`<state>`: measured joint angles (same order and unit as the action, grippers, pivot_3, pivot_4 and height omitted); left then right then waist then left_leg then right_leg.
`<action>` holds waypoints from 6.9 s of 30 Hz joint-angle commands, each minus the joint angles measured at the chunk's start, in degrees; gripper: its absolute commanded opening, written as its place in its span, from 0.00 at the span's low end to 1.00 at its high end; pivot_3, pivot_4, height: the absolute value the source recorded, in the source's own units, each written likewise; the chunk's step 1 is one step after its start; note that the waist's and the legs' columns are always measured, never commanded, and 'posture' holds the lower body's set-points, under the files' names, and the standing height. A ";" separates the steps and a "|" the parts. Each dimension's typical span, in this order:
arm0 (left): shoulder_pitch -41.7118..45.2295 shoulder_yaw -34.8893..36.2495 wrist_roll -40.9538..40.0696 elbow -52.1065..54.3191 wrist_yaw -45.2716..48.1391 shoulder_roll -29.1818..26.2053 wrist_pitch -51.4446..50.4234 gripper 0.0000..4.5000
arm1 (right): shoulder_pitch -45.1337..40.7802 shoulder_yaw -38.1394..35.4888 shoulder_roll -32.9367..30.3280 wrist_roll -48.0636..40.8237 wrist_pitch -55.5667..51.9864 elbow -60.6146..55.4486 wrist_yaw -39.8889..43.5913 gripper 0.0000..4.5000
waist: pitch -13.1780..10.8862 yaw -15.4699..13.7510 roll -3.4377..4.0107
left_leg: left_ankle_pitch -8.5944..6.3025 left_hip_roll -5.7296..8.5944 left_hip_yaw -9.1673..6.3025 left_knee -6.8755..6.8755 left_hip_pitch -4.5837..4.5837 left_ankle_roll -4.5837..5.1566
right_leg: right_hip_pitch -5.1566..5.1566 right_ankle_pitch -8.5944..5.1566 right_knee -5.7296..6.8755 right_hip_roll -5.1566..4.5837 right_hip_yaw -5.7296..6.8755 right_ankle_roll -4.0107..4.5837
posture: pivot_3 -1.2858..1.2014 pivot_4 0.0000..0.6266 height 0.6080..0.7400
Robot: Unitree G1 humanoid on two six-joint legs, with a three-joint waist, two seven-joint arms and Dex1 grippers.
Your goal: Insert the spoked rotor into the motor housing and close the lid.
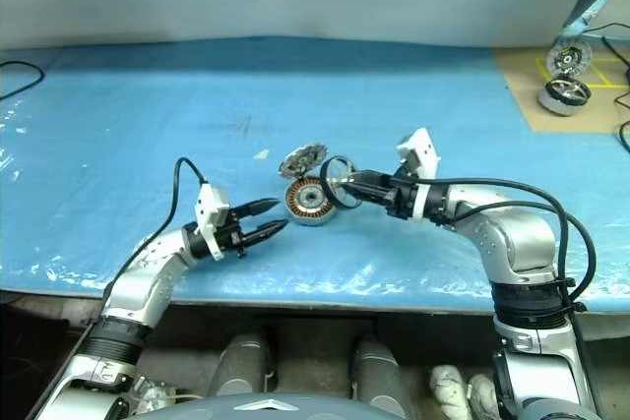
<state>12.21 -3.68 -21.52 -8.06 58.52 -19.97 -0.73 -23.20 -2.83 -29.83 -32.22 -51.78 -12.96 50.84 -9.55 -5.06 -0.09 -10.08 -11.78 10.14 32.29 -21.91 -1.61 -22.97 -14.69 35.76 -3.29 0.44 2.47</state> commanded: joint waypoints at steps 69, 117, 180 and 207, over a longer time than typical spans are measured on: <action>0.67 1.22 -1.03 -0.11 0.79 1.89 1.44 0.56 | -9.89 9.51 5.72 7.21 10.17 9.83 -0.95 0.01 | 0.00 -0.28 0.00 | 0.00 0.00 0.00 0.05 -0.04 -0.02 | 0.00 0.08 0.03 -0.01 0.03 -0.14 | 0.52 0.24 1.00; -0.71 0.77 -2.23 4.17 1.43 0.71 -2.59 0.56 | -15.61 11.57 13.70 13.82 15.93 21.52 -2.20 0.01 | 0.04 -0.17 -0.04 | -0.01 -0.02 0.01 -0.08 0.02 -0.03 | -0.02 0.07 -0.01 -0.01 0.01 -0.14 | 0.52 0.24 1.00; 24.01 11.55 -4.99 -16.49 0.22 1.91 -3.55 0.12 | 0.53 5.16 5.16 7.09 8.56 2.87 -5.35 0.00 | 0.06 -0.52 0.09 | 0.02 -0.12 -0.19 -0.26 -0.70 -0.23 | -0.41 0.28 -0.21 0.26 0.65 -0.10 | 0.52 0.24 1.00; 42.96 0.76 7.63 -45.68 21.44 8.19 7.68 0.01 | 8.50 0.18 -2.30 1.65 4.36 -8.14 -7.49 0.00 | -0.03 -1.02 -0.07 | 0.19 0.07 -0.20 -0.08 -0.59 0.06 | -0.01 0.47 -0.33 -0.27 0.66 -0.44 | 0.52 0.24 1.00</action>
<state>54.51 -2.48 -15.21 -53.18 79.30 -11.24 5.17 -15.14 -0.68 -31.24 -29.03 -47.18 -17.89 42.64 -9.58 -6.08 -0.15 -9.89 -11.71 9.93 32.22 -22.49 -1.55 -22.97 -14.22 35.44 -3.57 1.10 2.02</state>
